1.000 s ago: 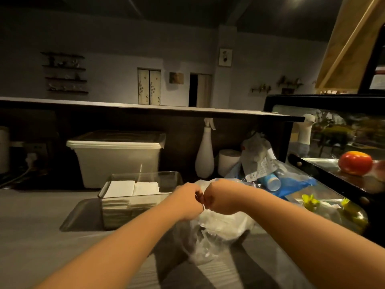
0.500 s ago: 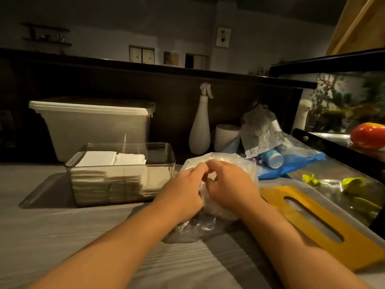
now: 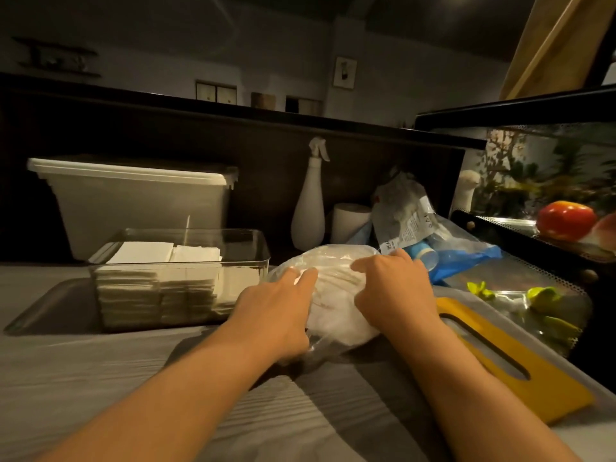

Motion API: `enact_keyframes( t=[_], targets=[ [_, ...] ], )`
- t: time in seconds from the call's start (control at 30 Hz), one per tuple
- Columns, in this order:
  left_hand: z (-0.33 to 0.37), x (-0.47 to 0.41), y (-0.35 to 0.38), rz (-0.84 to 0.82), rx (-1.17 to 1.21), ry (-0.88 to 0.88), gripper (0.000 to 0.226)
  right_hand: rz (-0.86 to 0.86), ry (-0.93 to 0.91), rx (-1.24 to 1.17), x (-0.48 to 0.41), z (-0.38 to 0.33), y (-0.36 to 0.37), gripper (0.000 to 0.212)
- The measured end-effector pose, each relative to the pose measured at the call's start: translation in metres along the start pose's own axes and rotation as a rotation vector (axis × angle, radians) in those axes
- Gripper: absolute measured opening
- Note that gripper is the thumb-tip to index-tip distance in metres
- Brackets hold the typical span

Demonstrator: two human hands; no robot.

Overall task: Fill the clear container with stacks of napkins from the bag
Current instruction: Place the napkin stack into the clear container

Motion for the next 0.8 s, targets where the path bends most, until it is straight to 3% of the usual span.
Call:
enact_keyframes(
  t=[0.07, 0.13, 0.23, 0.4, 0.53, 0.8],
  targets=[
    [-0.001, 0.0, -0.001, -0.011, 0.029, -0.026, 0.104, 0.082, -0.143, -0.119, 0.002, -0.017, -0.001, 0.039],
    [-0.002, 0.0, -0.002, 0.011, 0.063, -0.044, 0.109, 0.038, -0.251, -0.294, 0.003, -0.036, 0.008, 0.036],
    [-0.003, 0.0, -0.004, 0.023, 0.067, -0.044, 0.11, -0.04, -0.271, -0.435, -0.006, -0.043, 0.027, 0.042],
    [-0.006, 0.0, -0.006, 0.049, 0.073, -0.022, 0.102, -0.179, -0.166, -0.283, -0.019, -0.02, 0.049, 0.081],
    [-0.005, -0.001, -0.004, 0.057, 0.082, 0.003, 0.105, -0.231, -0.043, -0.302, -0.022, -0.003, 0.046, 0.077],
    [-0.006, -0.003, 0.002, 0.07, 0.118, -0.027, 0.099, -0.297, -0.061, -0.259, -0.019, -0.01, 0.048, 0.076]
  ],
)
Point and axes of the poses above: each hand's wrist, its own x-axis away from the middle knuckle, its own y-axis out of the palm, z = x × y, the point moved 4 cm from there along -x, towards the middle knuckle, and after that the axes turned 4 degrees about -y, right-handed, at the moved point
